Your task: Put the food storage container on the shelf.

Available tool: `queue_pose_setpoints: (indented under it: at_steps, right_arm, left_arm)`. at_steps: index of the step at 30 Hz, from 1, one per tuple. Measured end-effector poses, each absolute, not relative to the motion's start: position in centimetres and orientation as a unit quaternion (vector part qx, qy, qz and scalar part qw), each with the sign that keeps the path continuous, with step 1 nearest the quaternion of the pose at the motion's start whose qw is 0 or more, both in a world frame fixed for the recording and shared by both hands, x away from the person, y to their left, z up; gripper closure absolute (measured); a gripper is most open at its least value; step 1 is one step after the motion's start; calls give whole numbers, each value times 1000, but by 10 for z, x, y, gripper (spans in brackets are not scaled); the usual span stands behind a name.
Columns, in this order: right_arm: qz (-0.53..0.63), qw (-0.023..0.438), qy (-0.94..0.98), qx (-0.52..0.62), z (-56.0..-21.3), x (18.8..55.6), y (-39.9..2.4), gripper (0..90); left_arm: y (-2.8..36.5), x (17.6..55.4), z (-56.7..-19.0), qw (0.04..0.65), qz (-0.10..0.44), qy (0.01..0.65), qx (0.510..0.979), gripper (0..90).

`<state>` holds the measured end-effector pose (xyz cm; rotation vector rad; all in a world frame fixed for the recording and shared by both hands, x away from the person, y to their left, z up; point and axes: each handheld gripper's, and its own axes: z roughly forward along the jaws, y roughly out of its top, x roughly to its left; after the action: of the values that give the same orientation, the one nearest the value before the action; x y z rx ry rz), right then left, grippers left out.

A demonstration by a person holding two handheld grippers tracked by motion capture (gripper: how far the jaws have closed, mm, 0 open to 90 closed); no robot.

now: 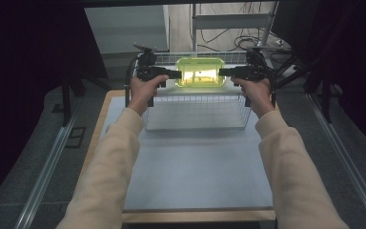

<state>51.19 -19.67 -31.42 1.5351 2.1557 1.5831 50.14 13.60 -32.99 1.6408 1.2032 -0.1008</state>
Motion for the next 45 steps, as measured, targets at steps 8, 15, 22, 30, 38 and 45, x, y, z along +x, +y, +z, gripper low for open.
queue_pose_setpoints:
  at_steps: [8, 15, 22, 30, 38, 45]
  right_arm:
    - [500, 79, 706, 495, -313, 508, -196, 495]
    - [522, 120, 725, 434, -303, 472, -204, 398]
    - [529, 122, 754, 369, -323, 415, -217, 312]
    - [526, 111, 769, 347, -369, 363, -237, 266]
    - [515, 94, 781, 340, -418, 331, -248, 264]
    - [515, 96, 781, 342, -429, 327, -250, 240]
  left_arm:
    - [136, 503, -330, 527, -14, 512, 679, 369]
    - [157, 462, -318, 549, 24, 476, 687, 271]
    - [172, 390, -331, 569, 42, 441, 692, 256]
    - [179, 326, -372, 564, 53, 420, 709, 247]
    - [178, 292, -422, 538, 35, 419, 730, 245]
    - [174, 287, -432, 534, 35, 414, 736, 244]
